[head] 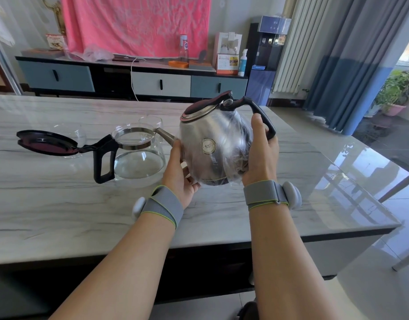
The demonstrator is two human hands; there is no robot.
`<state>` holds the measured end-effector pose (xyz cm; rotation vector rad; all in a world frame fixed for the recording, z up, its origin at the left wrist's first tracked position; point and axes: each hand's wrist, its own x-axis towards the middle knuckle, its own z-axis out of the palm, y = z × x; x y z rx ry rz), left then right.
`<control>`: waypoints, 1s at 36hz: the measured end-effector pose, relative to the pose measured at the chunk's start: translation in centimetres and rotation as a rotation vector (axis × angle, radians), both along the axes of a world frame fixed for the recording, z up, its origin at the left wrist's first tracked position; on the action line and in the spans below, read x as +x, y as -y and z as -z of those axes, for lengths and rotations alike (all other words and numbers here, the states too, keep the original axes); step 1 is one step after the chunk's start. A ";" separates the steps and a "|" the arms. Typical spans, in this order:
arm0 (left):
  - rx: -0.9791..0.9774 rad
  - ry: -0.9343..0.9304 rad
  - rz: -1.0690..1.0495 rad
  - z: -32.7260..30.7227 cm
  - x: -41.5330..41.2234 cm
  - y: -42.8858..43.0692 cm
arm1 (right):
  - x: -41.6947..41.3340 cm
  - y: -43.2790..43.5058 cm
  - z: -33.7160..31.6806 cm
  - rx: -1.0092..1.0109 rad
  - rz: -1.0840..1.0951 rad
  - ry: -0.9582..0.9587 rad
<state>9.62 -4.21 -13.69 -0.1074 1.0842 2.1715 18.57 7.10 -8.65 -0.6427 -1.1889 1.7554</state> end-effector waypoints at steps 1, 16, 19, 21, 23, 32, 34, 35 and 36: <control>0.012 0.006 -0.006 0.1 0.0 0.0 | 0.0 0.1 0.0 0.003 0.003 0.003; 0.058 0.023 -0.019 0.3 -0.3 0.1 | 0.1 0.2 -0.2 0.021 -0.006 0.014; 0.066 0.023 -0.023 0.2 -0.3 0.1 | 0.2 0.3 -0.3 0.021 -0.007 0.016; 0.066 0.020 -0.025 0.2 -0.2 0.1 | 0.2 0.4 -0.3 0.021 -0.008 0.014; 0.062 0.013 -0.026 0.2 -0.2 0.1 | 0.2 0.5 -0.4 0.017 -0.011 0.016; 0.059 0.004 -0.026 0.1 -0.1 0.1 | 0.4 1.3 -0.9 -0.011 0.010 0.023; 0.053 0.003 -0.024 0.1 -0.1 0.1 | 0.3 1.3 -0.7 -0.021 0.007 0.032; 0.051 0.004 -0.023 0.1 -0.1 0.1 | 0.3 1.2 -0.7 -0.026 0.008 0.036; 0.049 0.006 -0.022 0.1 -0.1 0.1 | 0.3 1.2 -0.6 -0.029 0.011 0.041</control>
